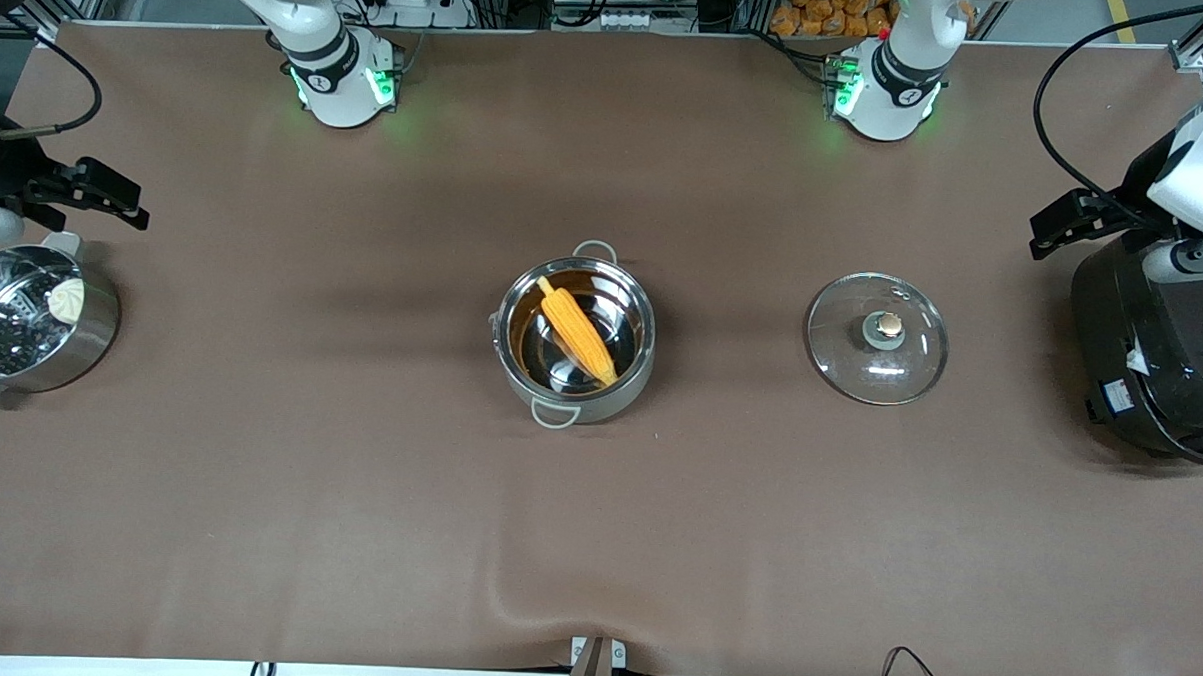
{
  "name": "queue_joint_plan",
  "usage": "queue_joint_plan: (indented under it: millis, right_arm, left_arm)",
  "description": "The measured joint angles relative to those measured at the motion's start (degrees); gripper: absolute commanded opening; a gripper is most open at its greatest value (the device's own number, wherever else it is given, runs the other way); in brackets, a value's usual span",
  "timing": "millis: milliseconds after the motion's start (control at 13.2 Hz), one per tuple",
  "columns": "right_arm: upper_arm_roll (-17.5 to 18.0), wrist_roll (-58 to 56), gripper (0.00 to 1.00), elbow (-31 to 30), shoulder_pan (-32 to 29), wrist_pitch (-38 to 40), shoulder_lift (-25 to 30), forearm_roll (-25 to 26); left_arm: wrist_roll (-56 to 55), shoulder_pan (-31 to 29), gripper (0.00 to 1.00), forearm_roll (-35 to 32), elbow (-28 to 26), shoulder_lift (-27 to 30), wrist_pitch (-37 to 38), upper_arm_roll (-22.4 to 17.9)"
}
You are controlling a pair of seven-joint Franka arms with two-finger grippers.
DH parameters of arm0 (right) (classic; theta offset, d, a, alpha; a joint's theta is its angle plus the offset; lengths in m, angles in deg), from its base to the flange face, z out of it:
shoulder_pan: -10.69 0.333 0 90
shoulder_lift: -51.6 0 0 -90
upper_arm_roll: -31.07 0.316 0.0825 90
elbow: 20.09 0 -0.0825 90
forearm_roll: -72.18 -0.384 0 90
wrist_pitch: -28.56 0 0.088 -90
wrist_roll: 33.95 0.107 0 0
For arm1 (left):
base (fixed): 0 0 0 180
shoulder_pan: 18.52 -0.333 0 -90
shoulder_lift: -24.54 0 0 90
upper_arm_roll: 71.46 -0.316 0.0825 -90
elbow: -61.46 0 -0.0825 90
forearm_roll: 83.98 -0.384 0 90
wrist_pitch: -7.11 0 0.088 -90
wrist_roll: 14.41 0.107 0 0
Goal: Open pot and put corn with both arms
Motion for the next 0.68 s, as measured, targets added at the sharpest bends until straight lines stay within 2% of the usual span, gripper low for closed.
queue_joint_plan:
  millis: [304, 684]
  right_arm:
    - [-1.68, 0.00, 1.00, 0.00, 2.21, 0.03, 0.00, 0.03]
    - [-2.04, 0.02, 1.00, -0.28, 2.49, 0.09, 0.00, 0.03]
  left_arm:
    - [0.01, -0.28, 1.00, 0.00, 0.09, 0.00, 0.10, 0.01]
    - [0.04, -0.77, 1.00, 0.00, 0.09, -0.09, 0.33, 0.04]
